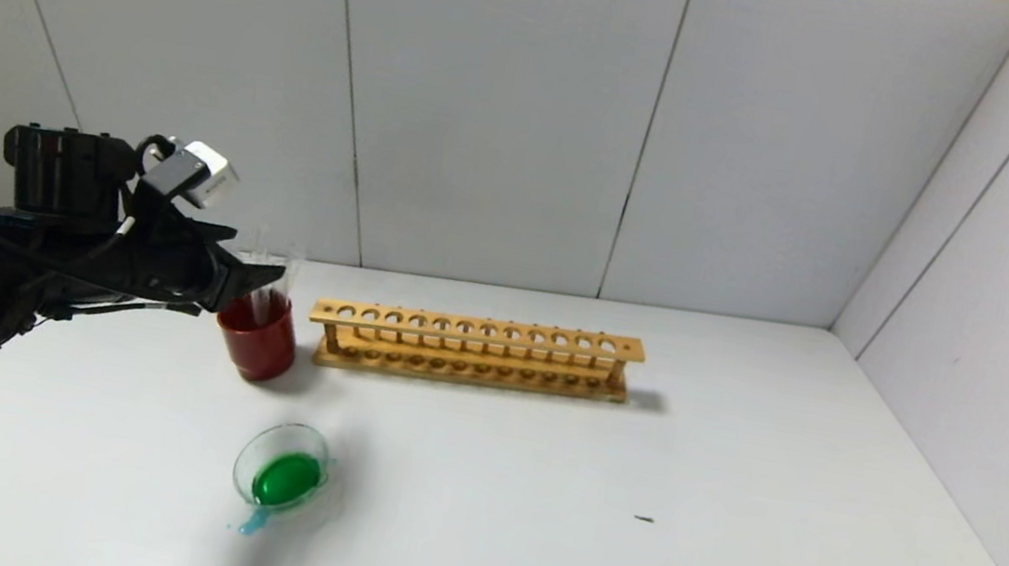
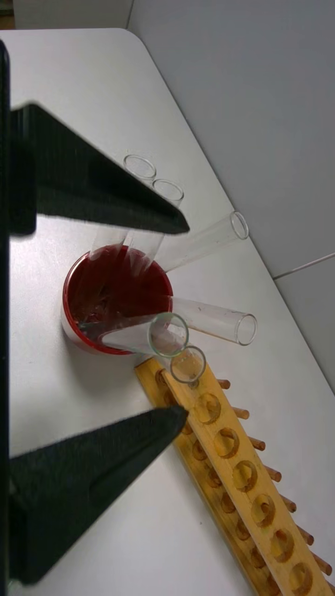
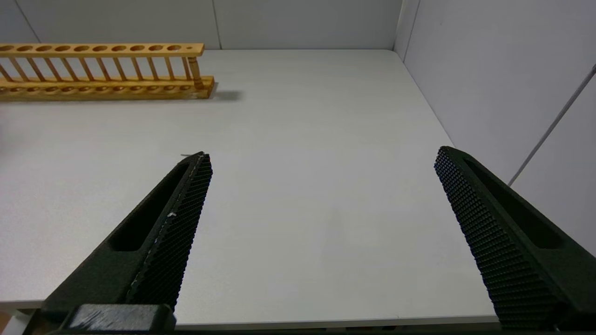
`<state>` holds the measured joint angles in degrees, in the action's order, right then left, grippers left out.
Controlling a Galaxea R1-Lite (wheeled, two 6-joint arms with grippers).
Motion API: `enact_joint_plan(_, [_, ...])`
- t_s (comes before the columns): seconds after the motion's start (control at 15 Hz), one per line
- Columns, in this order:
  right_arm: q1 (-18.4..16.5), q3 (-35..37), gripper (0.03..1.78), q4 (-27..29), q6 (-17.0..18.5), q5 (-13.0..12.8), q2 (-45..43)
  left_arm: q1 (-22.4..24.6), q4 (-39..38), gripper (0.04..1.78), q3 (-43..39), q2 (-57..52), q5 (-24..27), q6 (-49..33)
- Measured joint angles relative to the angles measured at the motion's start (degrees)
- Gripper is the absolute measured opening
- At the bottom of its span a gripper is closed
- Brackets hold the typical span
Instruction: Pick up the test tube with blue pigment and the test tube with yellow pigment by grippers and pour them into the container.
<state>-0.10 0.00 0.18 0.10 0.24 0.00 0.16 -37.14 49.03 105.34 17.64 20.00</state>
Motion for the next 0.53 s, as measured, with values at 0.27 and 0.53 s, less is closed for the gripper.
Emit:
enact_joint_plan(0.27, [0.0,0.0,1.75,0.0,-0.02,0.0,0.0,0.0,0.0,1.71,-0.39,-0.13,0.0,-0.06])
enact_joint_plan(0.53, [0.0,0.0,1.75,0.0,-0.02,0.0,0.0,0.0,-0.04,1.75,-0.24,-0.79,0.0,-0.05])
